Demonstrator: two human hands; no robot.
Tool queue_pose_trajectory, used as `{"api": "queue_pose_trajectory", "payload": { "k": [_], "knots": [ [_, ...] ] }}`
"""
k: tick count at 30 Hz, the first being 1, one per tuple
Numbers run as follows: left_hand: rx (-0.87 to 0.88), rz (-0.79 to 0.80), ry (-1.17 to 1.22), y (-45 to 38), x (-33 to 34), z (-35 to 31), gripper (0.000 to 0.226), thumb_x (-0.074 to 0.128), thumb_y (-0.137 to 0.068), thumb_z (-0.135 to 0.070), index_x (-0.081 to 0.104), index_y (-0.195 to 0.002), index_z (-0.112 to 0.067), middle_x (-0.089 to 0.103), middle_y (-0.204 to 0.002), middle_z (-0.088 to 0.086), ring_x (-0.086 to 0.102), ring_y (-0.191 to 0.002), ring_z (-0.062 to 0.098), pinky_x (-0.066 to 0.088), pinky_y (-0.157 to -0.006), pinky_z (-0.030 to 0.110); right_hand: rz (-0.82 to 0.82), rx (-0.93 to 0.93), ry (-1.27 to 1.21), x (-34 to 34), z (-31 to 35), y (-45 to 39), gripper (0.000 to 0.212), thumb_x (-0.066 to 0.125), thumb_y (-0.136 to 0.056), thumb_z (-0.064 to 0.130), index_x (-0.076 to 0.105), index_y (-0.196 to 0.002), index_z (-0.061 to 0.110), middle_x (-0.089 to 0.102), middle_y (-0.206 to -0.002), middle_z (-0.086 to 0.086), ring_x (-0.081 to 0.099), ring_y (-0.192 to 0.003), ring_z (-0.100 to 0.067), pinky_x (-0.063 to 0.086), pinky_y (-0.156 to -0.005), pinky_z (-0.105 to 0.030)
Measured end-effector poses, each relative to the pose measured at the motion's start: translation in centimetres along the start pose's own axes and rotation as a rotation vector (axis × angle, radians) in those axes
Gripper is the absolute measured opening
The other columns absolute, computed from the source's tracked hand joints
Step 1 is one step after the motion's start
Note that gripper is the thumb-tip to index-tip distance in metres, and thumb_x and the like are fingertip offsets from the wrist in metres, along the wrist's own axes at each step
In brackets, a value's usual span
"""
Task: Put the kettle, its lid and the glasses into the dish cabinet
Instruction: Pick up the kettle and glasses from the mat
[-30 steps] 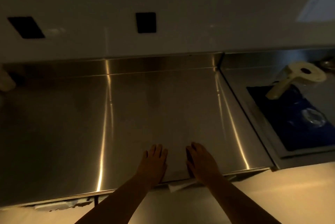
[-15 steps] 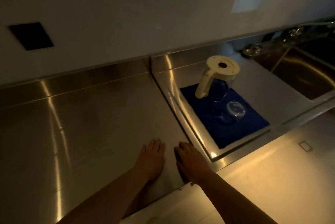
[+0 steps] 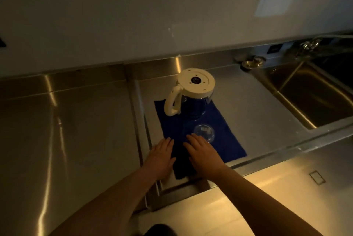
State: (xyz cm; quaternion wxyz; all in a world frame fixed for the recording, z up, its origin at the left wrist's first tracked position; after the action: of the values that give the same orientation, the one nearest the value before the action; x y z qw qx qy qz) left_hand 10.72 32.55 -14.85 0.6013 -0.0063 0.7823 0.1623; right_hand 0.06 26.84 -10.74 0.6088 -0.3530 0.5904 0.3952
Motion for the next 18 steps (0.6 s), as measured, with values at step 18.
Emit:
{"api": "queue_pose_trajectory", "payload": {
  "k": [18],
  "knots": [
    [-0.086,-0.083,0.219,-5.8,-0.9,-7.1,0.080,0.046,-0.095,-0.045,0.000,-0.151,-0.013,0.002,-0.159,0.002,0.000,-0.146,0.016,0.007,-0.118,0.029,-0.050,-0.293,-0.043,-0.9,-7.1,-1.7,0.062,0.056,-0.085,0.038,0.033,-0.142,0.024,0.033,-0.149,-0.008,0.029,-0.136,-0.030,0.030,-0.105,-0.048]
  ]
}}
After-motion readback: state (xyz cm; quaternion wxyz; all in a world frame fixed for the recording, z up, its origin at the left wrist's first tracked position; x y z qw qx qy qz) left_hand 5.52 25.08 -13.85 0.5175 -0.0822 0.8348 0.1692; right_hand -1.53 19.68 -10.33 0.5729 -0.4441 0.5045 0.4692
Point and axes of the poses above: each hand's wrist, its own y-axis away from the middle knuckle, its own x-axis out of the palm, z = x × y, the point moved 8 cm from there along -y, towards the middle knuckle
